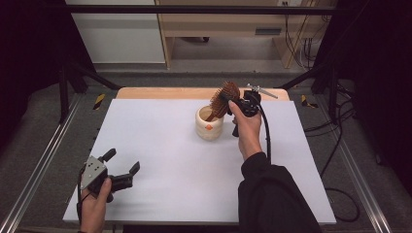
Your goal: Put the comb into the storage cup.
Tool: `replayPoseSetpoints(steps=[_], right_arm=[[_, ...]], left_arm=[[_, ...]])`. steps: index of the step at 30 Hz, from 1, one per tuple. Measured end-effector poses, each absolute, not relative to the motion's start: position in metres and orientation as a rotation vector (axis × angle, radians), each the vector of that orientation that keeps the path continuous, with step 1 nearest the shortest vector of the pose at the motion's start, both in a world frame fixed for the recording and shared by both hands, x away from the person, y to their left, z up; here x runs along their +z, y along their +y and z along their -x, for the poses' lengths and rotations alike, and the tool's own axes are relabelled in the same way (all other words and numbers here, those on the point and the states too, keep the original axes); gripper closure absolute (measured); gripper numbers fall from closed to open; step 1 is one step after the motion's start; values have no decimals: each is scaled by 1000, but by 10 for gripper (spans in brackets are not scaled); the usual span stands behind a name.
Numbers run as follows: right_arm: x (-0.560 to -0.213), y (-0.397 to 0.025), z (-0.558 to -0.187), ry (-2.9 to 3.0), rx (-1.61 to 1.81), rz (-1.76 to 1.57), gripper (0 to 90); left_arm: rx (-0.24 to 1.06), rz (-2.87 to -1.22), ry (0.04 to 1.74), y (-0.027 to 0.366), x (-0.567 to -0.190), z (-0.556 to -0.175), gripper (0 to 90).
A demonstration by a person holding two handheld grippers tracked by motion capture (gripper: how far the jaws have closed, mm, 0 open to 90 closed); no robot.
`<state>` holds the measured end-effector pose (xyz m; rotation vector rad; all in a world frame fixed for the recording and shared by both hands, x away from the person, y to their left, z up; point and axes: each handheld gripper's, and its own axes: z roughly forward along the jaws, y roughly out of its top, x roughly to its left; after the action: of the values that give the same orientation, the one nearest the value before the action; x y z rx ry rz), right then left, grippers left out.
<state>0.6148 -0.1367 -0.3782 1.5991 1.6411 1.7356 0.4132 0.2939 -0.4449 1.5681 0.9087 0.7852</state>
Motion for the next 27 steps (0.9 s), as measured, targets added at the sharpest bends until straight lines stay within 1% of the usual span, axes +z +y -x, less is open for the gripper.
replayPoseSetpoints(steps=[20, 27], right_arm=[[-374, -134, -611, 1658, 1716, -1543, 303], [-372, -133, -609, 1664, 1711, -1541, 201]], left_arm=[[786, -1567, 910, 294, -445, -413, 14], [784, -1570, 908, 293, -445, -414, 14]])
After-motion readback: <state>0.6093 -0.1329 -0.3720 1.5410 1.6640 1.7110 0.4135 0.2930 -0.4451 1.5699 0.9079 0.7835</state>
